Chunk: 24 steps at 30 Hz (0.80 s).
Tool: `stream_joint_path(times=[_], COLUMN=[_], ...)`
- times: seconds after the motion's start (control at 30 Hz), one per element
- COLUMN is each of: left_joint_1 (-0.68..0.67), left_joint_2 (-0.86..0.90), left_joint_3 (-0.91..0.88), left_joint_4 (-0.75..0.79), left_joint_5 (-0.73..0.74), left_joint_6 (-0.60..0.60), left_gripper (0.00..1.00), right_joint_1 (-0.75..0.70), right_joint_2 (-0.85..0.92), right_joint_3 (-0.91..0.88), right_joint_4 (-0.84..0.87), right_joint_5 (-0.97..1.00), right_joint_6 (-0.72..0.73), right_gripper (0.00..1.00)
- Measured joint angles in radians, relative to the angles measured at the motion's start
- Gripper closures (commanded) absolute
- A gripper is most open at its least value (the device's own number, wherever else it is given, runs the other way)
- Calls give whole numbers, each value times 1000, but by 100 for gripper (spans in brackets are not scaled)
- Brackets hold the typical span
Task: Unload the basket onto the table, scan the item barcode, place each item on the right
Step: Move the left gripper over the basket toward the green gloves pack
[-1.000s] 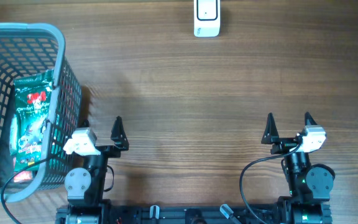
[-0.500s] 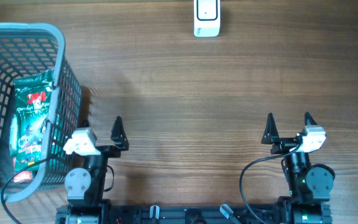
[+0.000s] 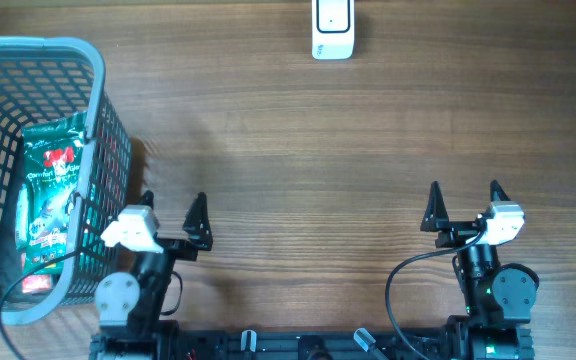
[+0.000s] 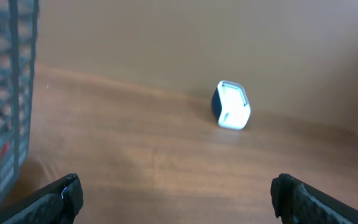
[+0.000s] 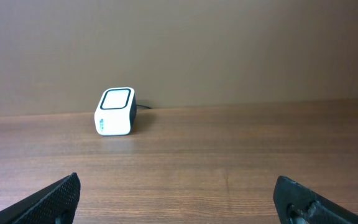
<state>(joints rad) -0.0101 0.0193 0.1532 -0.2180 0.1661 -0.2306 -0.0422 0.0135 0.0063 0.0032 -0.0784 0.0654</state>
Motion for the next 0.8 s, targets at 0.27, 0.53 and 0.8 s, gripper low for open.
stream_joint_path(times=[0.27,0.53,0.8], left_joint_1=[0,0,0], left_joint_2=[145,426,663], left_joint_3=[241,493,773], left_joint_4=[-109,-271,-490], left_joint_5=[8,8,11], left_joint_6=[0,0,0], left_gripper=[0,0,0], right_joint_1=[0,0,0], right_joint_2=[0,0,0], right_joint_3=[0,0,0], right_joint_4=[0,-1,-3], right_joint_5=[0,0,0], right_joint_6=[0,0,0], right_gripper=[0,0,0])
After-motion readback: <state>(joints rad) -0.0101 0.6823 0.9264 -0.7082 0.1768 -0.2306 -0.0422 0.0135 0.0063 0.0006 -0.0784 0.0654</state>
